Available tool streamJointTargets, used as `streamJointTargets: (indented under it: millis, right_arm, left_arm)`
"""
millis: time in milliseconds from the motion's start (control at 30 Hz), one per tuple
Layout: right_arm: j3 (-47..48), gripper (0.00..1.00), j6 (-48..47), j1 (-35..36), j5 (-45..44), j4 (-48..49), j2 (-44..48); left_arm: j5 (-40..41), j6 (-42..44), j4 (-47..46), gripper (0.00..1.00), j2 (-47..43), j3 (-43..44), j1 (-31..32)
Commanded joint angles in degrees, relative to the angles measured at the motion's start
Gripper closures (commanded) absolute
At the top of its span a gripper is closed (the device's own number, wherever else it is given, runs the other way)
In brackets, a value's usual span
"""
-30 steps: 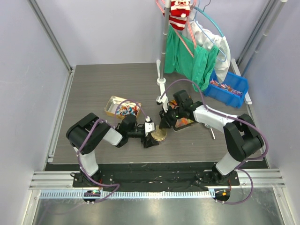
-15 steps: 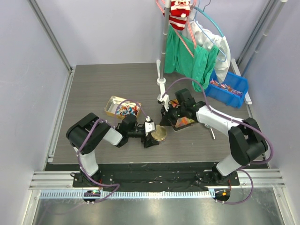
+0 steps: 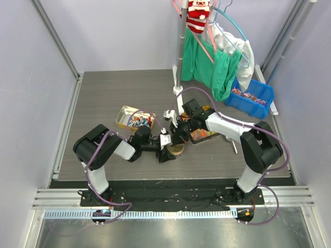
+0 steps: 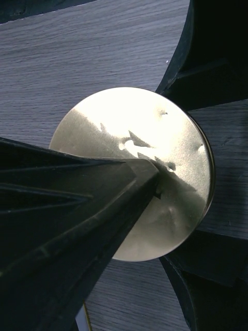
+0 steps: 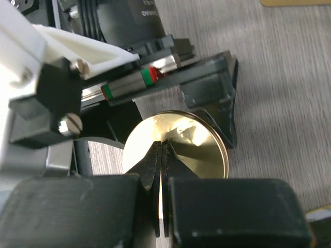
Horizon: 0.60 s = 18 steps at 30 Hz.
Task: Pack the candies
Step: Close the bottle lid on the packing bottle.
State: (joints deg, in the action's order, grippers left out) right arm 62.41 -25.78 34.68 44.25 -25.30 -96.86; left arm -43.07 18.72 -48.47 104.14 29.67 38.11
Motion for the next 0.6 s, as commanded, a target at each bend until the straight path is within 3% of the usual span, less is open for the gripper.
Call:
streamJointTargets:
  millis: [0, 400, 567]
  right_arm:
    - [1.39, 0.99, -6.38, 1.0, -2.15, -9.83, -2.81]
    - [3.94, 0.99, -17.02, 1.88, -6.71, -22.95, -1.49]
    - [3.33, 0.99, -14.75, 3.91, -7.34, -19.02, -3.42]
  left_arm:
    - [2.02, 1.58, 1.71, 0.49, 0.63, 0.83, -0.31]
    - [1.85, 1.67, 1.88, 0.49, 0.72, 0.91, -0.4]
    - [2.02, 1.67, 1.97, 0.49, 0.72, 0.92, -0.32]
